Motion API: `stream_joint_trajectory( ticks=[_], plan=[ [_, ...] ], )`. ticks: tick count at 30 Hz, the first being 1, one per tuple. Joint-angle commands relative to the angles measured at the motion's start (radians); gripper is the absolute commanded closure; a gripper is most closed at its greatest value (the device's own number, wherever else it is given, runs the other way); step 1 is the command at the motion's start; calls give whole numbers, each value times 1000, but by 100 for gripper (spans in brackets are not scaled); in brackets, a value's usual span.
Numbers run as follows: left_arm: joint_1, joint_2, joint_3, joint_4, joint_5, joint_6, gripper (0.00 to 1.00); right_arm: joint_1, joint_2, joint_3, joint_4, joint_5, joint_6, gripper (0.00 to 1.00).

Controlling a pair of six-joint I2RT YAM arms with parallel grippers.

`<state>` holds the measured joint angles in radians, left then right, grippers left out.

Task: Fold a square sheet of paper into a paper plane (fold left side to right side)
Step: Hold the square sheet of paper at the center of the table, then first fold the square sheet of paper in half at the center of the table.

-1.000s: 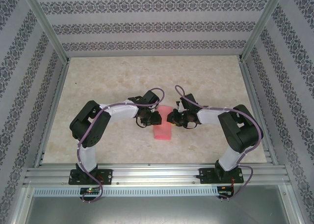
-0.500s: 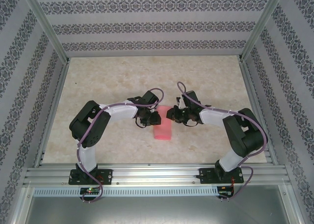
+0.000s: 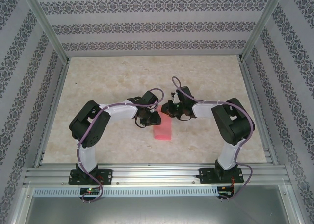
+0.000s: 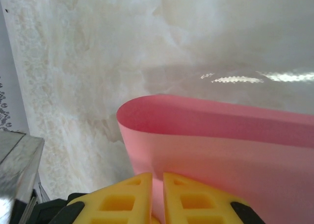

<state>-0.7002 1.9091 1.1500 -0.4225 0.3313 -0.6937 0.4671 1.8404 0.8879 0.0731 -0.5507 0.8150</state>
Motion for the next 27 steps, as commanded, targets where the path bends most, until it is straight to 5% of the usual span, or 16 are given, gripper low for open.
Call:
stream_joint_trajectory(
  ticks=[1, 27],
  plan=[
    [5, 30, -36, 12, -15, 26, 75, 13, 38, 29, 17, 15, 10, 85],
    [-21, -140, -248, 144, 105, 95, 75, 15, 113, 53, -114, 94, -36, 85]
  ],
)
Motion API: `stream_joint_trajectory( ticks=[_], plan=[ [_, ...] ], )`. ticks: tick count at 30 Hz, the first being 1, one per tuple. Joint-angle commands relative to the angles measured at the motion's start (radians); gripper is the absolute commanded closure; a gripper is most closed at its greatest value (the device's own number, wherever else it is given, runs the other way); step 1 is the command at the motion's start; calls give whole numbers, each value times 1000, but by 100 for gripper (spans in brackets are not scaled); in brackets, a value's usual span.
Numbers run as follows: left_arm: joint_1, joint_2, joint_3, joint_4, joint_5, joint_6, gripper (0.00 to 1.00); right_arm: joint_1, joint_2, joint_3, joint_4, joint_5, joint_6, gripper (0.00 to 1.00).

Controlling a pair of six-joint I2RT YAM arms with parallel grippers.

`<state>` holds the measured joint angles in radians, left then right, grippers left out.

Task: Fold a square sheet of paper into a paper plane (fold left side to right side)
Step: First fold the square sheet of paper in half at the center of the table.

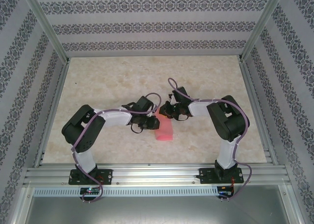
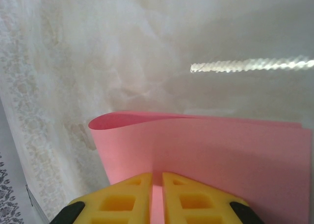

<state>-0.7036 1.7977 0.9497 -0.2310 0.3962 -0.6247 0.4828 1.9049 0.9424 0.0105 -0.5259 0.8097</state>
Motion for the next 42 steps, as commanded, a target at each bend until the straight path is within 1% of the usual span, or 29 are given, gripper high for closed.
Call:
stream_joint_trajectory(
  ticks=[1, 9, 13, 19, 24, 32, 42],
  plan=[
    [-19, -40, -60, -35, 45, 22, 75, -1, 49, -1, -52, 69, -32, 86],
    [-39, -90, -102, 26, 77, 18, 74, 0, 53, 1, -55, 67, -33, 85],
    [-37, -145, -115, 20, 36, -1, 75, 1, 50, -1, -57, 67, -34, 85],
    [-30, -197, -72, 2, -11, -23, 77, 1, 46, -2, -56, 66, -37, 85],
    [-29, -127, -27, 16, 13, -13, 78, 2, 43, -3, -56, 64, -37, 85],
    [-30, -27, -15, 108, 61, -29, 79, 2, 41, -9, -54, 64, -37, 85],
    [-39, -7, -55, 134, 104, -30, 79, 2, 46, -10, -59, 67, -36, 85]
  ],
)
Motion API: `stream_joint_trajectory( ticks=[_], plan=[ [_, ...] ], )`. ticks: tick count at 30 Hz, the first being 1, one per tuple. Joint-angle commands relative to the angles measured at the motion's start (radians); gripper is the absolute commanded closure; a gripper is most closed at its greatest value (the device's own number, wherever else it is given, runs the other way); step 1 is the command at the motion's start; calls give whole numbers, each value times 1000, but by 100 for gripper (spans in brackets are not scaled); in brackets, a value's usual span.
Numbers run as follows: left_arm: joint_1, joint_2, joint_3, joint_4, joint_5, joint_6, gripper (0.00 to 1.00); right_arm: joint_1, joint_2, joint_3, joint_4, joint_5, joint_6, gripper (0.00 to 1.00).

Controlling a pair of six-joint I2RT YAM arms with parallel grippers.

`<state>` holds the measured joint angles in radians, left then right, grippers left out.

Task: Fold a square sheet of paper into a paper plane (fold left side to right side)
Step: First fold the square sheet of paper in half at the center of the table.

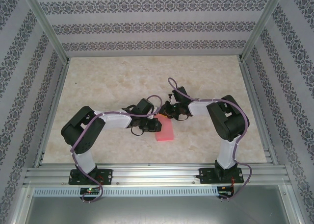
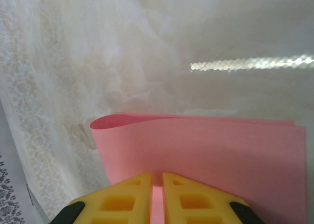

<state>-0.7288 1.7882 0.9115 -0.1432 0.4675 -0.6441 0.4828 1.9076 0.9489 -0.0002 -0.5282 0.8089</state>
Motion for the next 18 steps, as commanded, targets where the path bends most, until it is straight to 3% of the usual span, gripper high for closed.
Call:
stream_joint_trajectory(
  ticks=[1, 18],
  plan=[
    [-15, -1, -22, 46, 34, -8, 79, 2, 44, -15, -49, 69, -36, 85],
    [-46, -42, -121, 67, 43, -24, 80, 3, 53, -12, -59, 76, -37, 85]
  ],
)
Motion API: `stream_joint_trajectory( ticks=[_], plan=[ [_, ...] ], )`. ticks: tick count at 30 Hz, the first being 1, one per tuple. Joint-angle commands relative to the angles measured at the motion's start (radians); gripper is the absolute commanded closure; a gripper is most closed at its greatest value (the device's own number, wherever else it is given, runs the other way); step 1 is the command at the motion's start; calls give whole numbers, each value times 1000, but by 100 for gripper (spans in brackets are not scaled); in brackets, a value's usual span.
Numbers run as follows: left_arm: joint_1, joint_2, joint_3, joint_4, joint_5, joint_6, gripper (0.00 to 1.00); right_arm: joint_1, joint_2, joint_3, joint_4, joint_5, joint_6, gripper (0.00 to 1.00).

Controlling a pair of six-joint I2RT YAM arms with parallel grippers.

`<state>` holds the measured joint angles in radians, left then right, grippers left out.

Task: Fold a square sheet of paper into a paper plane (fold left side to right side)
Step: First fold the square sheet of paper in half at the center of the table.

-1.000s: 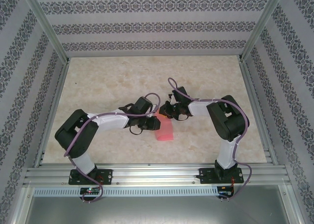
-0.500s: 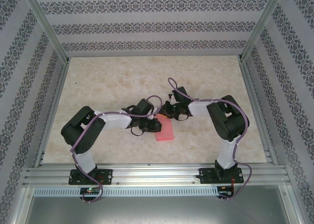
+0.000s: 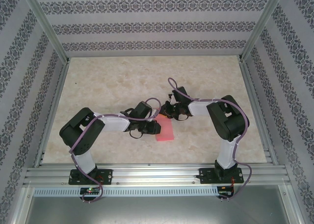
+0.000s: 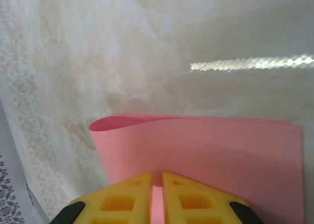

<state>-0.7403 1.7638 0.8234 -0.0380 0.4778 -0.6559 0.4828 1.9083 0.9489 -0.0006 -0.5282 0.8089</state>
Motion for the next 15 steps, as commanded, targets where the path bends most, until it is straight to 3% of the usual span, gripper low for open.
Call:
stream_joint_trajectory(
  ticks=[1, 15],
  plan=[
    [-37, -23, -36, -40, 32, -12, 80, 2, 52, -11, -58, 76, -37, 85],
    [-88, -61, -53, -55, 12, -11, 80, 4, 56, -13, -58, 73, -36, 85]
  ],
)
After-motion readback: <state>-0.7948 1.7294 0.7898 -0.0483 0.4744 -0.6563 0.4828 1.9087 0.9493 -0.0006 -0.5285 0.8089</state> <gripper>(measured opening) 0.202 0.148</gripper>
